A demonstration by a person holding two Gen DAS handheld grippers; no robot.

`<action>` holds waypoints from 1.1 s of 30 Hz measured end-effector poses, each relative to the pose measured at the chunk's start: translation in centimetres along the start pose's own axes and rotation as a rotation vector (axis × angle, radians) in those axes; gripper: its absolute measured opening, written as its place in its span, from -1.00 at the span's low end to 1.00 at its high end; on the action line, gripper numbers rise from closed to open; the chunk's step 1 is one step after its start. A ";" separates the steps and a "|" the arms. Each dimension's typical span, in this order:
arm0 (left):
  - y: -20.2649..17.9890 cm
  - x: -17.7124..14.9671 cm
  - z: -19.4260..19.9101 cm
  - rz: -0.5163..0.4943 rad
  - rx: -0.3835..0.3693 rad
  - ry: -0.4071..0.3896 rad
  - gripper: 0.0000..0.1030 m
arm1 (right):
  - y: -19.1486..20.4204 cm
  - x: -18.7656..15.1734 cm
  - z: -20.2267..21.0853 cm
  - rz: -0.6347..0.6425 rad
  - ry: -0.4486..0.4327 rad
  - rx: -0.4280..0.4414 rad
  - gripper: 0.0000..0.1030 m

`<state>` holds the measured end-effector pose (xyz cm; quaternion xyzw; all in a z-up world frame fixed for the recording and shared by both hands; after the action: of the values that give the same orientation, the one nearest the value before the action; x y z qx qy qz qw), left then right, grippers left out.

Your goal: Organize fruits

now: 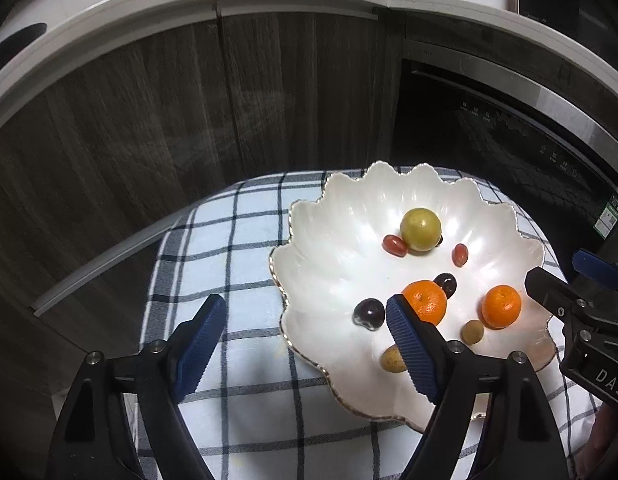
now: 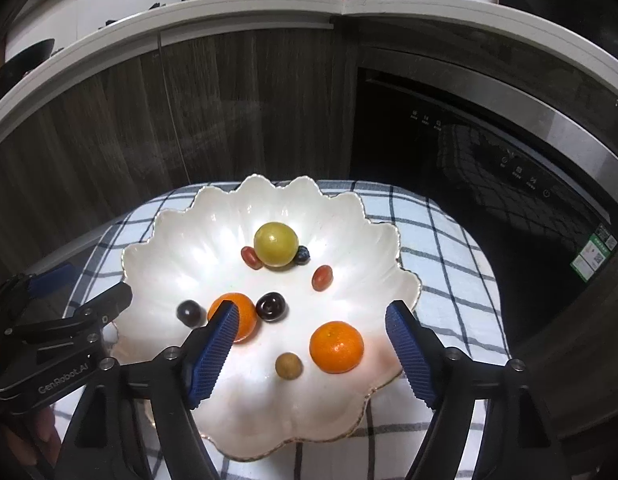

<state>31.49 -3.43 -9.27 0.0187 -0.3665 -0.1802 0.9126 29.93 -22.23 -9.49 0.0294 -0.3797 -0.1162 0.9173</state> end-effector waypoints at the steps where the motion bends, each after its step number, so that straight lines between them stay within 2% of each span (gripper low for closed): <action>1: 0.1 0.0 0.3 0.004 0.001 -0.004 0.63 | 0.0 0.1 0.2 -0.001 -0.002 0.001 0.49; 20: -0.9 -1.0 5.4 0.008 0.018 -0.041 0.64 | -0.8 -0.2 5.4 -0.028 -0.065 0.006 0.49; 33: -2.8 -2.7 8.5 -0.001 0.007 -0.059 0.64 | -2.7 -2.2 9.0 -0.053 -0.095 -0.006 0.49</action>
<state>23.11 -4.29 -5.30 0.0167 -0.3939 -0.1797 0.9012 21.56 -23.98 -4.97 0.0313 -0.4214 -0.1425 0.8951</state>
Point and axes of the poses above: each gripper's, at about its wrist camera, not at the fingertips, and z roughly against the way its jaws point, y to its left, x to its top, the point moved 2 cm from there along -z, roughly the way its jaws point, and after that the axes turned 11 degrees about -z, right-handed, at the moved point
